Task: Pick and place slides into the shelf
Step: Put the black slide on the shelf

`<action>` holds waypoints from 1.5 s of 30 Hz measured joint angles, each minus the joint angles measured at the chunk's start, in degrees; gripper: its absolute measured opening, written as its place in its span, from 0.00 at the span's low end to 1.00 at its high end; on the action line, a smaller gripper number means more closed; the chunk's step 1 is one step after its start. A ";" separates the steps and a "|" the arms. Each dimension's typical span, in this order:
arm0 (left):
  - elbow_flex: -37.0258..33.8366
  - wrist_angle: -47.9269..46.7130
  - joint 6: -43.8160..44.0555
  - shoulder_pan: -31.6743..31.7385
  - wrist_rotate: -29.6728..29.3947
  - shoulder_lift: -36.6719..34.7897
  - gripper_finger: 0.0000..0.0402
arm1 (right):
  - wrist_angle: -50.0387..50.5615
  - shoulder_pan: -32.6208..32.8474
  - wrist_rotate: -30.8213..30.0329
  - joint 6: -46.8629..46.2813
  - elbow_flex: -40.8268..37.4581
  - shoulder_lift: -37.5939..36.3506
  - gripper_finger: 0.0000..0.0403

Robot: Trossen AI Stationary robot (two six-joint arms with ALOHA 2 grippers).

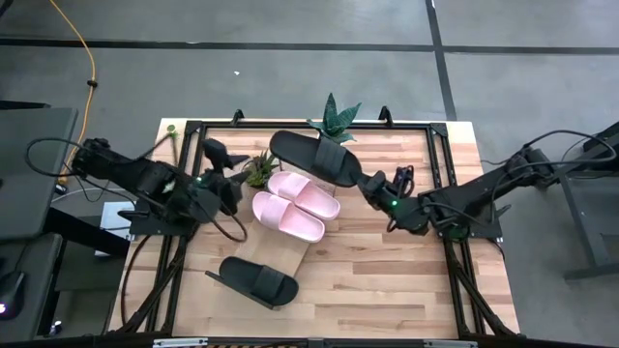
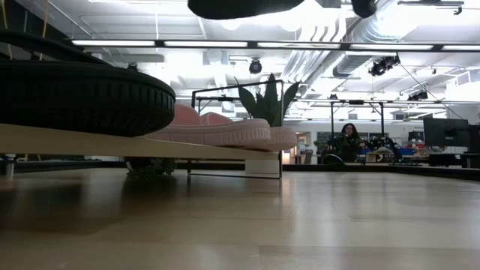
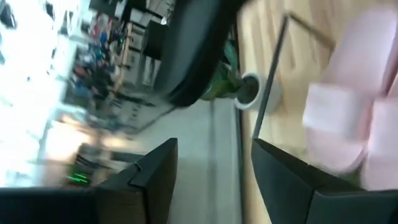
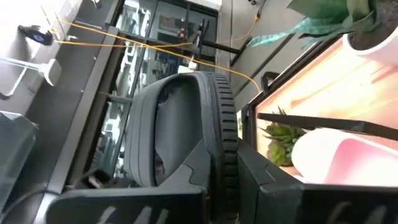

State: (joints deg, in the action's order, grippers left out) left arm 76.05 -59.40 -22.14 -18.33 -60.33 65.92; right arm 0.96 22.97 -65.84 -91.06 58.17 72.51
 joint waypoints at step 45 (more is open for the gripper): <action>0.04 -2.57 28.70 -0.07 14.93 -17.83 0.34 | -16.42 11.75 -10.83 -17.15 11.16 39.43 0.03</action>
State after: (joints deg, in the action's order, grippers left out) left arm 76.09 -61.97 6.56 -18.39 -45.41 48.10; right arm -15.46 34.72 -76.66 -108.21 69.33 111.94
